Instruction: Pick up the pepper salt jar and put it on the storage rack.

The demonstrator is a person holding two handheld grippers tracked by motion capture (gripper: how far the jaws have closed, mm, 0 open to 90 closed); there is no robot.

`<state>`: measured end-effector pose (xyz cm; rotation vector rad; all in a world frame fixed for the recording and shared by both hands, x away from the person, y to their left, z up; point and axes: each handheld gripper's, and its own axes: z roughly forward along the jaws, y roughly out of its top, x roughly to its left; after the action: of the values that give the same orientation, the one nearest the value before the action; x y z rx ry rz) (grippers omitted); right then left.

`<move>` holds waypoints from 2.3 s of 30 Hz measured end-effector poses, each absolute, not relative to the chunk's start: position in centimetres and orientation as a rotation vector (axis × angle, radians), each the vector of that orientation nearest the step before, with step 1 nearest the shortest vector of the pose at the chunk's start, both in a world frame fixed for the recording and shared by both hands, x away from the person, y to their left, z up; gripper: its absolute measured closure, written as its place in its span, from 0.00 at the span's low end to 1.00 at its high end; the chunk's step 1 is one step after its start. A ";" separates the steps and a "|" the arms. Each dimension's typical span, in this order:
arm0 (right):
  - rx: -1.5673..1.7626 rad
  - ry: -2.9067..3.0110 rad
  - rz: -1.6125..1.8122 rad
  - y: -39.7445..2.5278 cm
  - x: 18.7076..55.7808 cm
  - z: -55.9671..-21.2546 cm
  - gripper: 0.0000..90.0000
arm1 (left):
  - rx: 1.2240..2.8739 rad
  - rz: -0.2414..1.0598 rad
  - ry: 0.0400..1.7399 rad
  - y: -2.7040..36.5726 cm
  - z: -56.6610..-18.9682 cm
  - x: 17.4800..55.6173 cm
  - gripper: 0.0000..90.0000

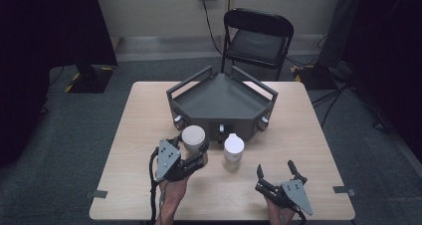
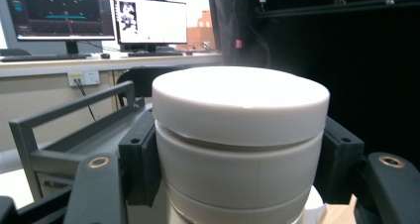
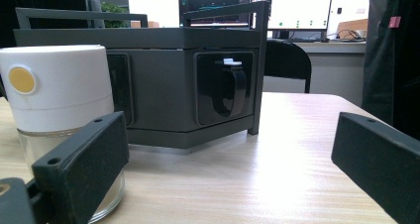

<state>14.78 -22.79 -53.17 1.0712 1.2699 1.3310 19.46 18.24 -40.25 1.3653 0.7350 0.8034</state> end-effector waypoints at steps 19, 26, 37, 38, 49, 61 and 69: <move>1.070 1.271 1.332 -22.8 14.8 -53.2 0.00 | 1.320 0.850 0.740 16.8 -36.2 22.9 0.38; 1.069 1.273 1.335 -22.9 14.8 -53.2 0.00 | 1.329 0.841 0.775 16.5 -35.1 24.5 0.38; 1.068 1.274 1.336 -22.9 14.8 -53.2 0.00 | 1.360 0.831 0.862 15.3 -33.7 27.2 0.38; 1.068 1.274 1.336 -22.9 14.8 -53.2 0.00 | 1.365 0.837 0.864 15.2 -33.4 27.5 0.38; 1.068 1.275 1.336 -22.9 14.8 -53.2 0.00 | 1.426 0.901 0.894 13.6 -31.5 30.1 0.38; 1.068 1.275 1.337 -22.9 14.8 -53.2 0.00 | 1.447 0.878 0.982 12.7 -30.9 32.9 0.38; 1.067 1.276 1.339 -23.0 14.8 -53.2 0.00 | 1.460 0.871 1.021 12.0 -30.7 34.0 0.38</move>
<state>14.76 -22.96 -53.18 1.0670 1.2756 1.3388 34.04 11.99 -30.69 1.4600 1.0207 0.8705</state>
